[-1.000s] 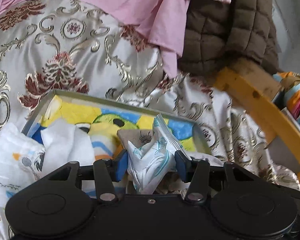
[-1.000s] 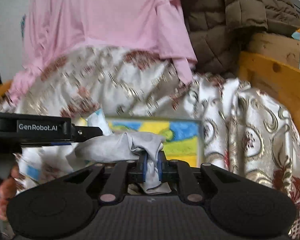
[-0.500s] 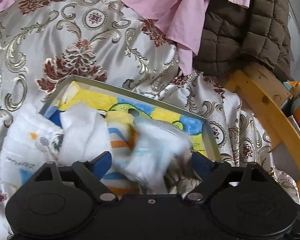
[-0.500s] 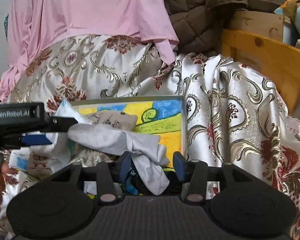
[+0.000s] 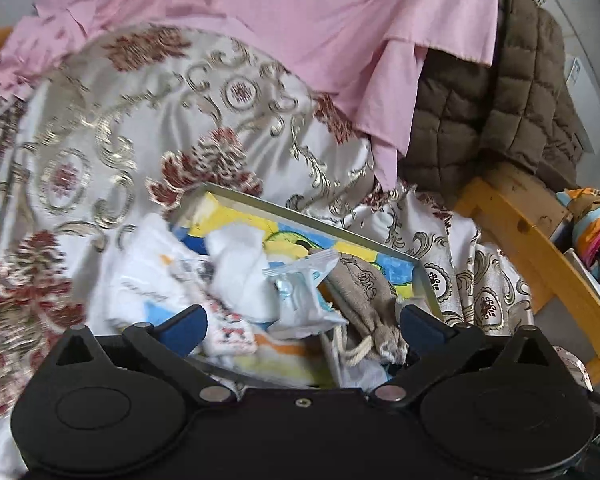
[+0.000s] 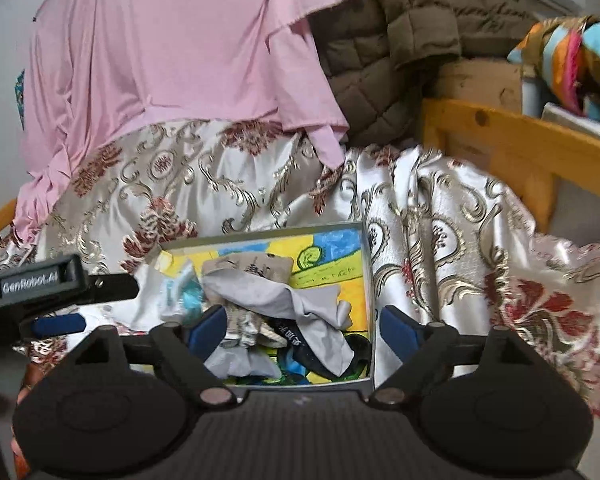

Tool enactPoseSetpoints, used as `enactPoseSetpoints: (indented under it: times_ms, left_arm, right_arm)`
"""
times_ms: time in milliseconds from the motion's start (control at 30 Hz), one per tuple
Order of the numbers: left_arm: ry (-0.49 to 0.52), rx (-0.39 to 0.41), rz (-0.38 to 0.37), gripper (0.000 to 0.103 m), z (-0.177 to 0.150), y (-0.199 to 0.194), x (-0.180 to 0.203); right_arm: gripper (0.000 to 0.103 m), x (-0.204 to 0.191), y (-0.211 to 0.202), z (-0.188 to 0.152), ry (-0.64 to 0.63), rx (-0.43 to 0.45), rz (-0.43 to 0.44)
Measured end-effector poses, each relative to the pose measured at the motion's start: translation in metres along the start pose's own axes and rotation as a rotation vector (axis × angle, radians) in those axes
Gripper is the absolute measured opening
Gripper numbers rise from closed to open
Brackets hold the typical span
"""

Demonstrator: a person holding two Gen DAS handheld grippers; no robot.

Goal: Organize soft objects

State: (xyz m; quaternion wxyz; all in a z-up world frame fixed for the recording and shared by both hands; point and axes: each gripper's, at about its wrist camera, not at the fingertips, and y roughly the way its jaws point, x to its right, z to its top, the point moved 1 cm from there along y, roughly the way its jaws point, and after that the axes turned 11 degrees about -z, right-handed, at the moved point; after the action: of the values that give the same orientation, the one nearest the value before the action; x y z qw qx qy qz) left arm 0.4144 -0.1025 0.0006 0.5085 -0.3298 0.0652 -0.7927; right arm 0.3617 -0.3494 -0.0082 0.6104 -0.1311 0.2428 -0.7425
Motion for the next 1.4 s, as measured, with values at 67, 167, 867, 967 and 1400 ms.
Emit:
enactPoseSetpoints:
  times_ms: [67, 167, 867, 967, 1400]
  left_arm:
    - [0.016, 0.020, 0.006, 0.102, -0.005, -0.020, 0.001]
    - [0.041, 0.054, 0.007, 0.102, -0.014, -0.051, 0.004]
    - [0.197, 0.100, 0.043, 0.102, -0.100, -0.240, 0.017]
    - [0.205, 0.111, 0.049, 0.102, -0.108, -0.257, 0.018]
    - [0.190, 0.091, 0.105, 0.102, -0.140, -0.301, 0.009]
  right_arm:
    - [0.091, -0.002, -0.016, -0.002, -0.003, 0.015, 0.001]
    - [0.094, -0.005, -0.041, -0.007, -0.016, 0.037, -0.001]
    - [0.103, -0.022, -0.214, -0.092, -0.010, 0.131, -0.046]
    - [0.103, -0.026, -0.231, -0.102, -0.015, 0.130, -0.043]
    - [0.103, -0.035, -0.286, -0.132, -0.022, 0.141, -0.058]
